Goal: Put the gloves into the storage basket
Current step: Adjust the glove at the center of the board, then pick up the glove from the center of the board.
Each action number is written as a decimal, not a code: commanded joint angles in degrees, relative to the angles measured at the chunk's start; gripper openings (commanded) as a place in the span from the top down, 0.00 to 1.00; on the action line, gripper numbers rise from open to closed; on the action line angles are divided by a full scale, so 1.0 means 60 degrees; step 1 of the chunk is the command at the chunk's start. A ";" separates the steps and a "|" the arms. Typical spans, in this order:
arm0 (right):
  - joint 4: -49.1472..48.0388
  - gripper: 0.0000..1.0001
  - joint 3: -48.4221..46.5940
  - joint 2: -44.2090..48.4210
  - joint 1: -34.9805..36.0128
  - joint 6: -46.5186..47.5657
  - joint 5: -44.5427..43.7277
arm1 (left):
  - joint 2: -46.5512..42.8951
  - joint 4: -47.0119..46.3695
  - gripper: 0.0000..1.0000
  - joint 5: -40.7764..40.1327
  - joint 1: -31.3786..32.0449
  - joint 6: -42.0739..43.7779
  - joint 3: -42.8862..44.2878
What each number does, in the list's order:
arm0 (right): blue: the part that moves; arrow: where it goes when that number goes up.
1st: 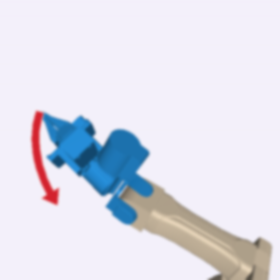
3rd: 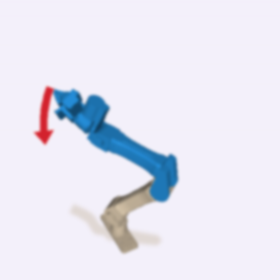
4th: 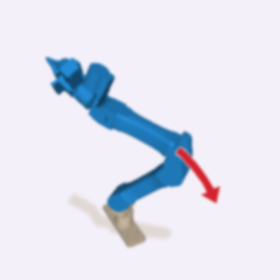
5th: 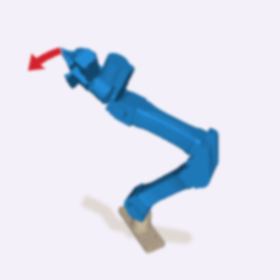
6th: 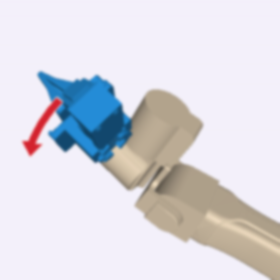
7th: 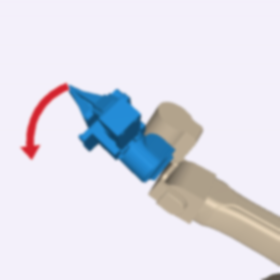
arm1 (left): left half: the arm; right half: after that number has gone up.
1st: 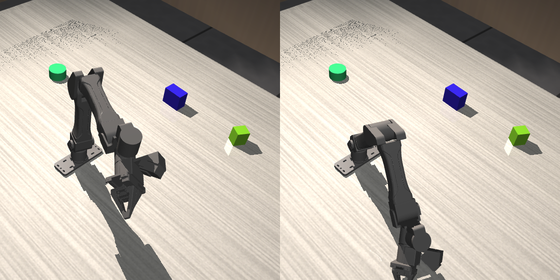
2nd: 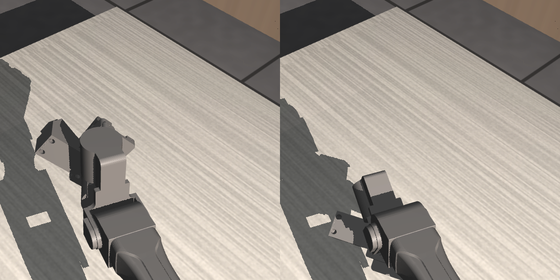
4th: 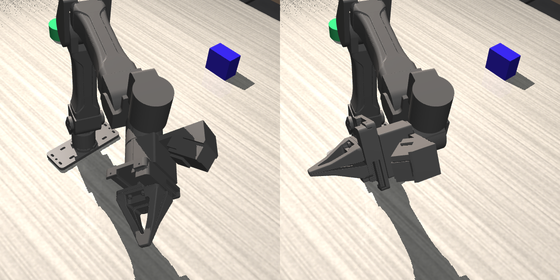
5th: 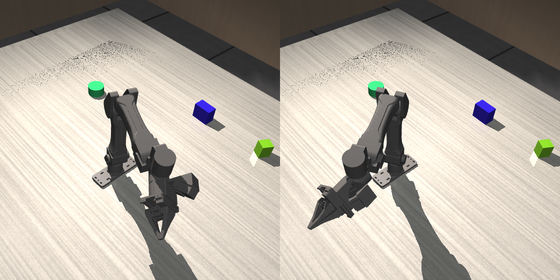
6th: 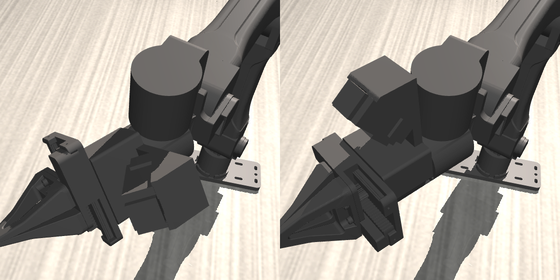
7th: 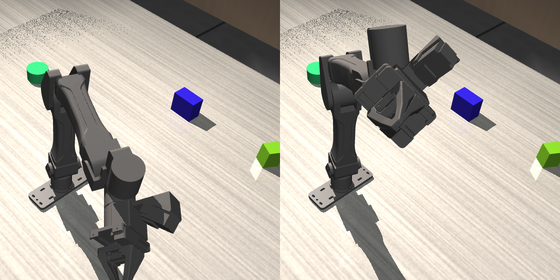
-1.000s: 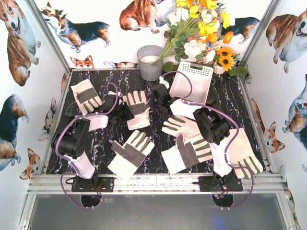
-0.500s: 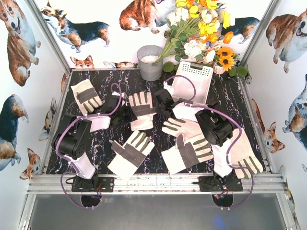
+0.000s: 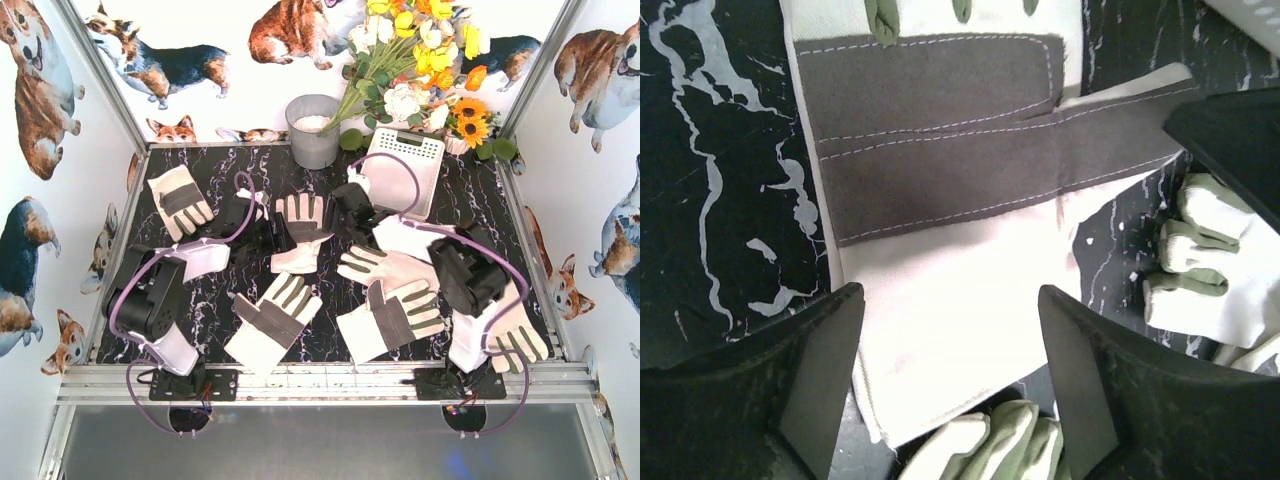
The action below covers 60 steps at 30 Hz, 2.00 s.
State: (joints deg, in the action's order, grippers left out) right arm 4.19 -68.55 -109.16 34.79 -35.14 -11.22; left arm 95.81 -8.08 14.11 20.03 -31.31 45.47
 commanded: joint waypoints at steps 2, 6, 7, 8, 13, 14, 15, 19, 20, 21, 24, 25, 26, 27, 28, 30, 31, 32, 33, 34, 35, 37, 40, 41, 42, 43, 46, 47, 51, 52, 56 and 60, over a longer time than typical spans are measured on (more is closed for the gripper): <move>-0.0542 0.39 0.0387 0.2050 -0.0037 0.0117 0.0808 | -0.0865 0.0433 0.28 -0.0250 0.0143 0.0251 0.0608; 0.0150 0.34 0.0687 0.3396 -0.0090 0.0207 0.1025 | -0.1642 0.0809 0.18 -0.0578 0.0215 0.0072 0.0714; 0.0366 0.32 0.0756 0.3694 -0.0137 0.0286 0.1117 | -0.1924 0.0788 0.15 -0.0623 0.0271 -0.0047 0.0632; 0.0572 0.31 0.0847 0.3969 -0.0194 0.0313 0.1240 | -0.2179 0.0738 0.13 -0.0667 0.0354 -0.0164 0.0537; 0.1495 0.30 0.1468 0.5315 -0.0750 0.0432 0.1922 | -0.2930 0.0769 0.10 -0.1117 0.1496 -0.0630 0.0325; 0.1673 0.30 0.1579 0.5589 -0.0843 0.0479 0.1965 | -0.2933 0.0822 0.09 -0.1333 0.1960 -0.0804 0.0341; 0.1869 0.30 0.1702 0.5885 -0.0932 0.0537 0.1989 | -0.2876 0.0837 0.09 -0.1497 0.2339 -0.0958 0.0376; 0.2736 0.30 0.2097 0.7038 -0.1278 0.0808 0.1467 | -0.2201 0.0220 0.07 -0.1928 0.3767 -0.1568 0.0564; 0.3108 0.30 0.2166 0.7370 -0.1285 0.0863 0.0848 | -0.1946 -0.0005 0.07 -0.1987 0.4075 -0.1677 0.0653; 0.3426 0.30 0.2265 0.7812 -0.1286 0.0892 0.0174 | -0.1684 -0.0127 0.07 -0.2053 0.4332 -0.1713 0.0760; 0.3870 0.30 0.2617 0.8998 -0.1286 0.1379 -0.1051 | -0.0891 -0.0495 0.07 -0.1989 0.4917 -0.1808 0.1098; 0.3960 0.30 0.2722 0.9380 -0.1290 0.1552 -0.1267 | -0.0644 -0.0607 0.07 -0.1933 0.5072 -0.1812 0.1218; 0.4069 0.29 0.2829 0.9803 -0.1299 0.1676 -0.1365 | -0.0393 -0.0711 0.07 -0.1885 0.5191 -0.1789 0.1338; 0.4157 0.28 0.2895 1.0074 -0.1300 0.1783 -0.1440 | -0.0142 -0.0804 0.07 -0.1817 0.5310 -0.1777 0.1449; 0.4262 0.27 0.2939 1.0305 -0.1300 0.1853 -0.1471 | 0.0190 -0.0908 0.07 -0.1723 0.5398 -0.1770 0.1572; 0.4474 0.27 0.3038 1.0622 -0.1300 0.1866 -0.1382 | 0.0737 -0.1054 0.07 -0.1582 0.5535 -0.1776 0.1819; 0.4589 0.27 0.3077 1.0720 -0.1300 0.1819 -0.1334 | 0.0999 -0.1140 0.07 -0.1529 0.5571 -0.1814 0.1890; 0.4709 0.27 0.3111 1.0793 -0.1300 0.1739 -0.1217 | 0.1259 -0.1219 0.07 -0.1474 0.5619 -0.1844 0.2049; 0.4840 0.27 0.3139 1.0864 -0.1300 0.1633 -0.1137 | 0.1493 -0.1254 0.08 -0.1460 0.5651 -0.1874 0.2190; 0.4920 0.27 0.3187 1.0931 -0.1300 0.1525 -0.1065 | 0.1692 -0.1273 0.08 -0.1505 0.5710 -0.1908 0.2320; 0.4987 0.27 0.3244 1.1006 -0.1300 0.1409 -0.1009 | 0.1886 -0.1289 0.08 -0.1539 0.5761 -0.1935 0.2440; 0.5032 0.27 0.3375 1.1167 -0.1300 0.1226 -0.0945 | 0.2155 -0.1302 0.10 -0.1530 0.5884 -0.1985 0.2660; 0.5010 0.28 0.3494 1.1357 -0.1300 0.1113 -0.0931 | 0.2305 -0.1320 0.16 -0.1620 0.6161 -0.1989 0.2721; 0.5005 0.28 0.3500 1.1377 -0.1300 0.1117 -0.0941 | 0.2312 -0.1316 0.19 -0.1670 0.6220 -0.2002 0.2668; 0.5003 0.28 0.3493 1.1382 -0.1300 0.1135 -0.0955 | 0.2300 -0.1316 0.22 -0.1743 0.6303 -0.2028 0.2599; 0.5003 0.28 0.3476 1.1371 -0.1300 0.1170 -0.0953 | 0.2291 -0.1340 0.29 -0.1788 0.6375 -0.2045 0.2501; 0.5097 0.28 0.3398 1.1314 -0.1300 0.1246 -0.0967 | 0.2213 -0.1301 0.47 -0.1936 0.6540 -0.2061 0.2324; 0.5146 0.28 0.3362 1.1299 -0.1300 0.1262 -0.0974 | 0.2149 -0.1248 0.53 -0.2016 0.6572 -0.2051 0.2292; 0.5350 0.27 0.3075 1.1188 -0.1300 0.1624 -0.0735 | 0.1363 -0.0701 0.82 -0.2689 0.6686 -0.2044 0.2149; 0.5497 0.26 0.2913 1.1106 -0.1300 0.1749 -0.0649 | 0.1097 -0.0237 0.98 -0.3047 0.6714 -0.2089 0.2192; 0.6444 0.24 0.1964 1.0743 -0.1300 0.2053 -0.0492 | -0.0427 0.0821 1.00 -0.4066 0.6736 -0.2266 0.2039; 0.6856 0.22 0.1451 1.0519 -0.1300 0.2008 0.0590 | -0.1722 0.1979 1.00 -0.4530 0.6607 -0.2199 0.2107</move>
State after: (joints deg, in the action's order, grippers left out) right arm 43.24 -55.05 -45.71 27.20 -24.49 -13.65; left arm 92.16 -3.05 -7.55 60.25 -44.62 57.74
